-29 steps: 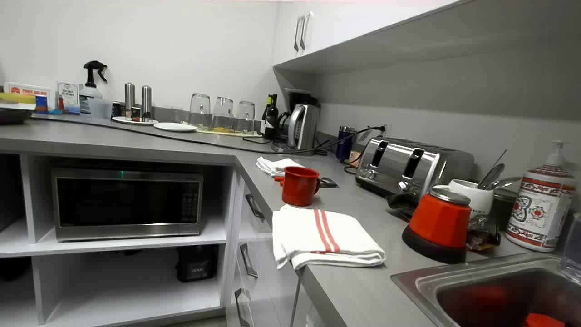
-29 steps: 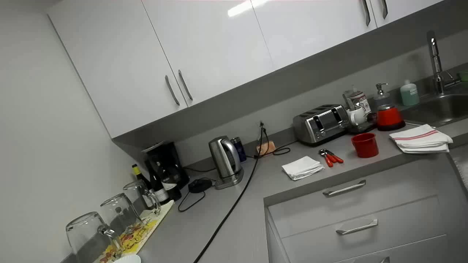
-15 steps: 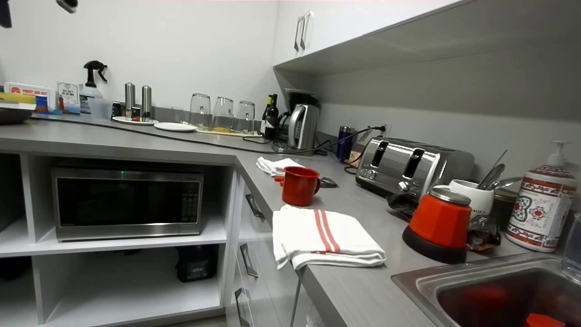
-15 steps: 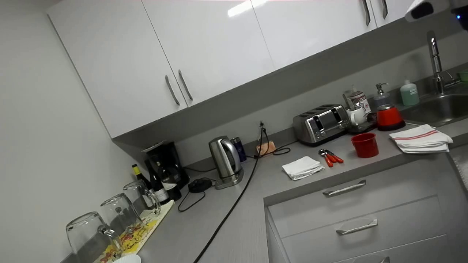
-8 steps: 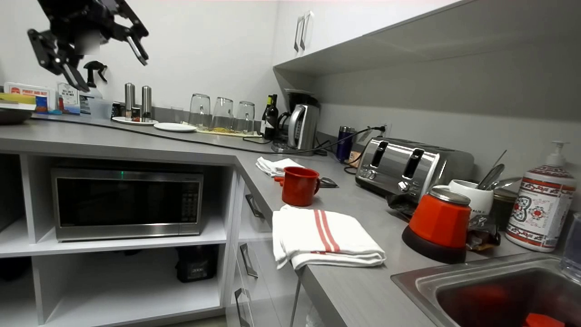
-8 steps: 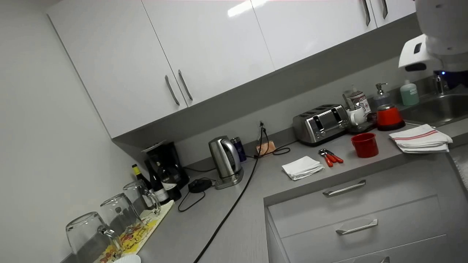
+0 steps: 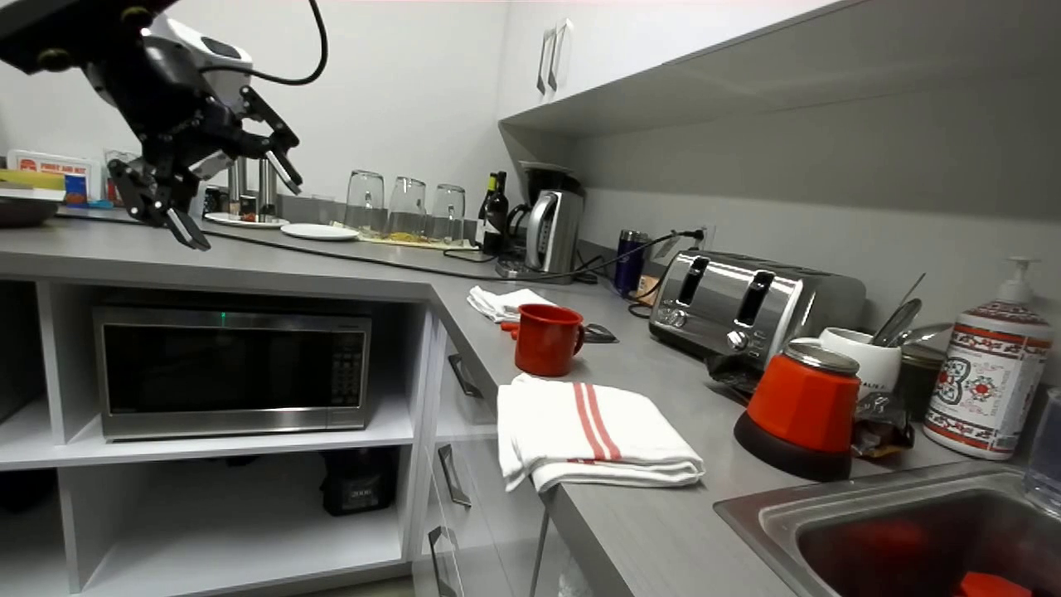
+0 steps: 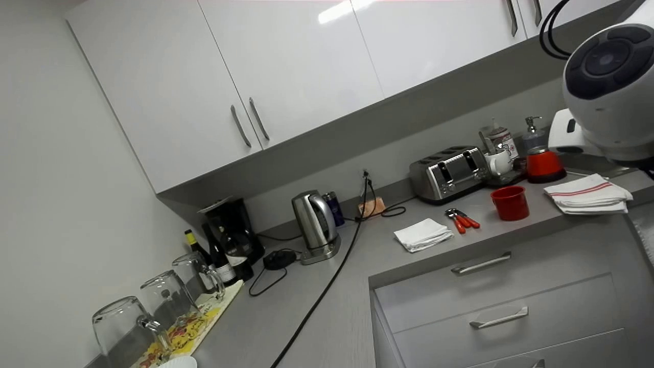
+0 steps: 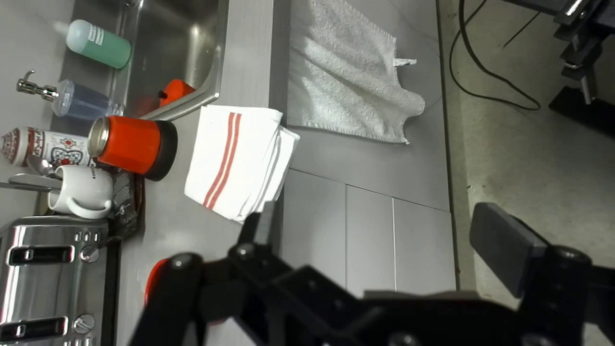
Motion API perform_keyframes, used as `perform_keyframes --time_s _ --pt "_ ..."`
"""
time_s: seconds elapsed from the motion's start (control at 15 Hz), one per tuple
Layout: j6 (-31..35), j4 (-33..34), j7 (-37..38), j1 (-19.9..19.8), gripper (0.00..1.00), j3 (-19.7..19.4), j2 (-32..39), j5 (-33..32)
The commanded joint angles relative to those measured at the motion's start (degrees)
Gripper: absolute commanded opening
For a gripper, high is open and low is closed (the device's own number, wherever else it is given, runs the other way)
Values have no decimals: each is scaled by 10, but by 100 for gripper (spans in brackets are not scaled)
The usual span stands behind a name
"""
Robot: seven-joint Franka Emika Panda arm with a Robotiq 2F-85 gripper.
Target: Open the top most drawer, pick up the towel from the countertop, put it in the drawer and close the drawer.
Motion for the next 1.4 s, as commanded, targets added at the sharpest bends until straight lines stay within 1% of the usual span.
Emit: perform_keyframes --time_s 0.0,0.2,0.27,0.4,0.47,0.67,0.93,1.13,1.33 --pt "-5 4 1 10 100 -9 3 0" --pt "-9 9 -1 11 100 -9 10 -4" --pt "-18 19 2 9 100 -8 37 -11" --pt "0 22 1 6 100 -11 70 -44" --pt "10 26 3 5 100 -14 88 -66" --pt "22 48 25 6 100 -23 151 -168" --pt "11 92 55 16 100 -32 244 -299" --pt "9 127 70 20 100 -37 307 -355" --pt "40 157 63 15 100 -39 358 -411"
